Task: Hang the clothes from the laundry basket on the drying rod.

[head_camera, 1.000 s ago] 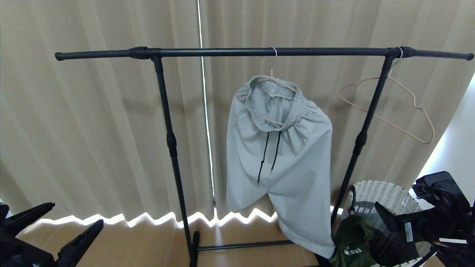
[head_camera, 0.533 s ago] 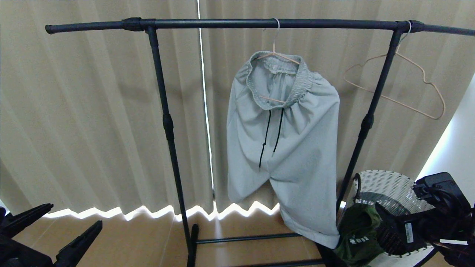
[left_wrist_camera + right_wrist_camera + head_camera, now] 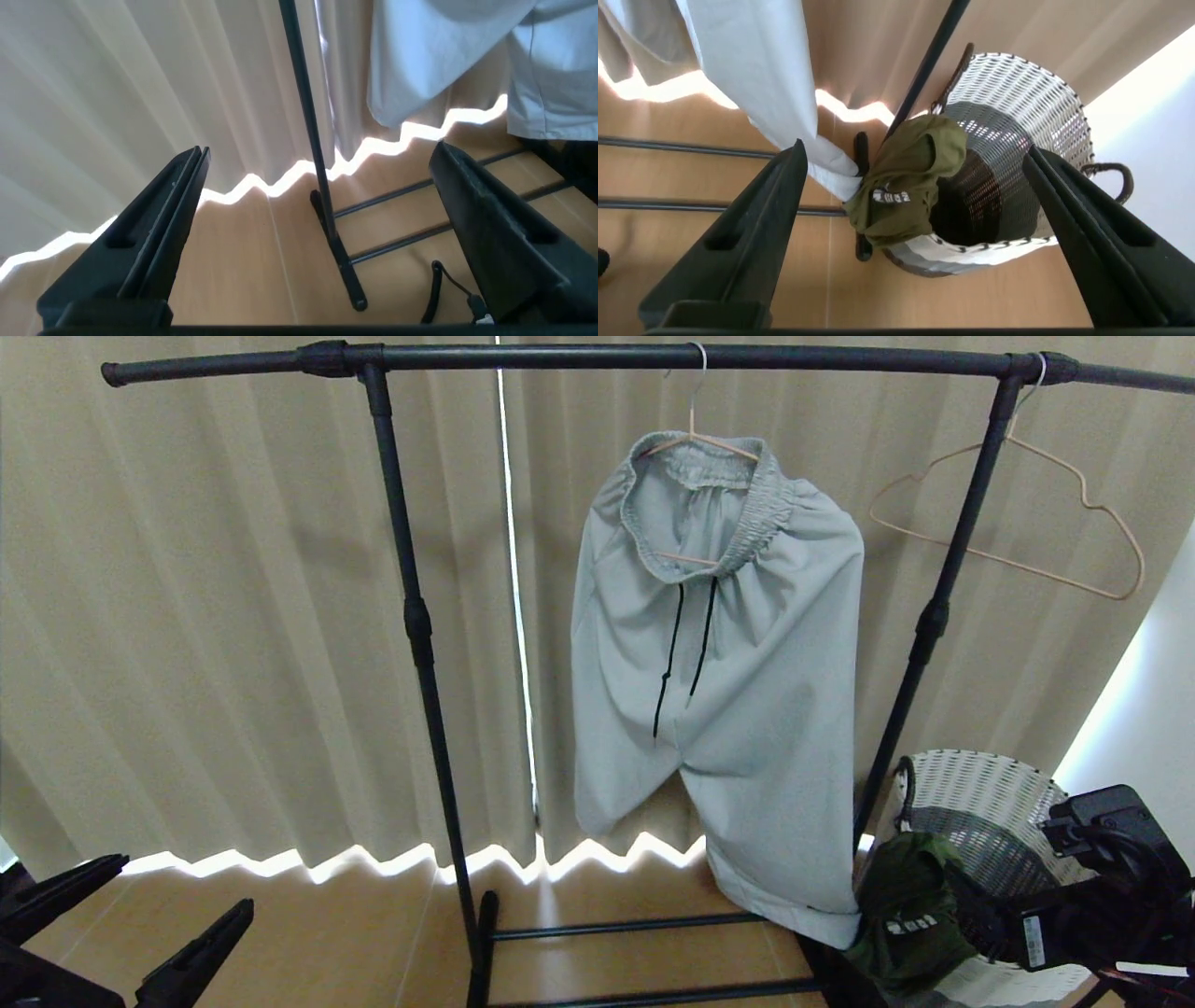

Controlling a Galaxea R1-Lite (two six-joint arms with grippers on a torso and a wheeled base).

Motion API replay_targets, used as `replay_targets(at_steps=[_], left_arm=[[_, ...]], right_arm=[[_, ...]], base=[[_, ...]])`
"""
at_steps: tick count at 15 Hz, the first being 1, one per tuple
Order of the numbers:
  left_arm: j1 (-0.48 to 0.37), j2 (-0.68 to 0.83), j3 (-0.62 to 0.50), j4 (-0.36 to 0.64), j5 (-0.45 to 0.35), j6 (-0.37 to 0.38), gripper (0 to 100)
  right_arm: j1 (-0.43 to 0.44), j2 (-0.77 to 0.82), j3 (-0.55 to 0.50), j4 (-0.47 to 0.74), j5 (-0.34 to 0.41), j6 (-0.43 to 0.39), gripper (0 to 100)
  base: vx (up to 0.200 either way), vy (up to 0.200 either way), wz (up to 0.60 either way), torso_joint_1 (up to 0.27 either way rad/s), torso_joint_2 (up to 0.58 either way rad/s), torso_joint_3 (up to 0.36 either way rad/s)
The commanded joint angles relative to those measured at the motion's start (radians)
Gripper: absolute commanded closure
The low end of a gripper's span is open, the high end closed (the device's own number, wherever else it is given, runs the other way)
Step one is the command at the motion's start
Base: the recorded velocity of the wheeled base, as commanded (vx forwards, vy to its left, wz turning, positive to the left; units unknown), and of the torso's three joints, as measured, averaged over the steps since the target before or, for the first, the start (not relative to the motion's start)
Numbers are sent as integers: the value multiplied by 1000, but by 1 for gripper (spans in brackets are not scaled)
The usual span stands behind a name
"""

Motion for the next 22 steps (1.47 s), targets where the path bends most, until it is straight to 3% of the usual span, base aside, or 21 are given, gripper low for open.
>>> replay_targets(at_steps=[1, 7, 19, 22], left_arm=[[1, -28, 3, 0, 0, 0, 0], [-1, -42, 14, 1, 0, 23, 0], [-1, -43, 20, 3, 0, 23, 0], [-1, -56, 19, 1, 0, 25, 0]], right_arm=[[1, -11, 1, 0, 2, -1, 0], [1, -9, 4, 3, 2, -1, 0], [1, -11, 12, 3, 3, -1, 0], [1, -17, 37, 1, 0, -1, 0]], base=[[0, 0, 0, 0, 0, 0], [0, 0, 0, 0, 0, 0], [0, -200, 0, 1, 3, 4], [0, 0, 0, 0, 0, 0]])
